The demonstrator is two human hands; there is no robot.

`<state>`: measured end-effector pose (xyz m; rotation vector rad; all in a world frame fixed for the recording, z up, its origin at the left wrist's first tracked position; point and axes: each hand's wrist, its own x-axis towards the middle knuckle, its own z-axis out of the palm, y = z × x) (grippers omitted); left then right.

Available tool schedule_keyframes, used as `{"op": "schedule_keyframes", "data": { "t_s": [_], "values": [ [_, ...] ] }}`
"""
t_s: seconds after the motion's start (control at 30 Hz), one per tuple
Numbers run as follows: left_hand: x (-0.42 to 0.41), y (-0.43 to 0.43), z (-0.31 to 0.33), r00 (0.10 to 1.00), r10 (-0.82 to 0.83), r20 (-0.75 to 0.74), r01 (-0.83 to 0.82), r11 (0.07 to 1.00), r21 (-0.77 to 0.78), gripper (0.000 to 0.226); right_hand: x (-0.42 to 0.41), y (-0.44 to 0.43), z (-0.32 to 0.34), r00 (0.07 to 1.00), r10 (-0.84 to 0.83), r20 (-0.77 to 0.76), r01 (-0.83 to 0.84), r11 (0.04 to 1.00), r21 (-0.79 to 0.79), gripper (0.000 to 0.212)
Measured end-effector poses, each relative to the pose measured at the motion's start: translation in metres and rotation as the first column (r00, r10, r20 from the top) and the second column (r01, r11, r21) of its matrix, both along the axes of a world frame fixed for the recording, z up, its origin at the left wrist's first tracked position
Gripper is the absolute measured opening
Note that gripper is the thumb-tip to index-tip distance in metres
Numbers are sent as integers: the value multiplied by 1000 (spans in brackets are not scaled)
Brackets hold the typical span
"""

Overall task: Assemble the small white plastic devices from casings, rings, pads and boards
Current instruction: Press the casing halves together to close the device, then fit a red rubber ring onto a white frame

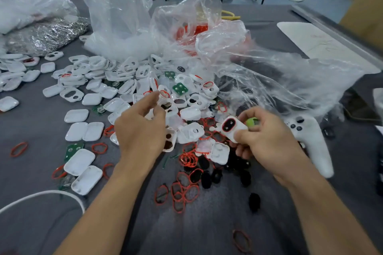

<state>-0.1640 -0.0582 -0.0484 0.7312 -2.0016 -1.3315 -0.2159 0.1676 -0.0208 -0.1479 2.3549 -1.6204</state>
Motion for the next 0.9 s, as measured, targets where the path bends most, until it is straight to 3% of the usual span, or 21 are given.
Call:
{"op": "schedule_keyframes", "data": {
  "t_s": [0.07, 0.17, 0.27, 0.33, 0.43, 0.53, 0.6, 0.7, 0.83, 0.9],
  "values": [
    [1, 1, 1, 999, -17, 50, 21, 996, -82, 42, 20, 23, -6, 997, -69, -26, 72, 987, 147, 27],
    [4, 5, 4, 975, -164, 148, 190, 965, -179, 60, 40, 35, -16, 993, -101, -59, 115, 938, 328, 17],
    [6, 6, 4, 937, -245, 250, 310, 911, -272, 79, 52, 31, -16, 956, -83, -281, 240, 773, 588, 24],
    [8, 4, 4, 941, -233, 245, 302, 906, -297, 85, 59, 19, -7, 901, -59, -429, 333, 727, 600, 27],
    [9, 1, 4, 961, -185, 207, 240, 928, -285, 90, 57, -9, 1, 883, 174, -435, 160, 760, 629, 29],
    [9, -3, 5, 973, -142, 179, 185, 950, -252, 84, 44, -31, -1, 885, 363, -292, -29, 669, 742, 31],
    [7, -8, 5, 957, -172, 235, 226, 946, -231, 71, 34, -35, -2, 895, 334, -296, -24, 699, 715, 20],
    [6, -15, 4, 897, -284, 339, 376, 893, -248, 47, 21, -41, -3, 857, 265, -441, 58, 802, 594, 9],
    [6, -30, -3, 774, -466, 428, 592, 771, -233, 61, 0, -57, -8, 809, 153, -567, 145, 884, 445, 14],
    [4, -35, -8, 804, -445, 394, 559, 792, -245, 65, -13, -64, -12, 829, 118, -547, 134, 907, 399, 16]
  ]
}}
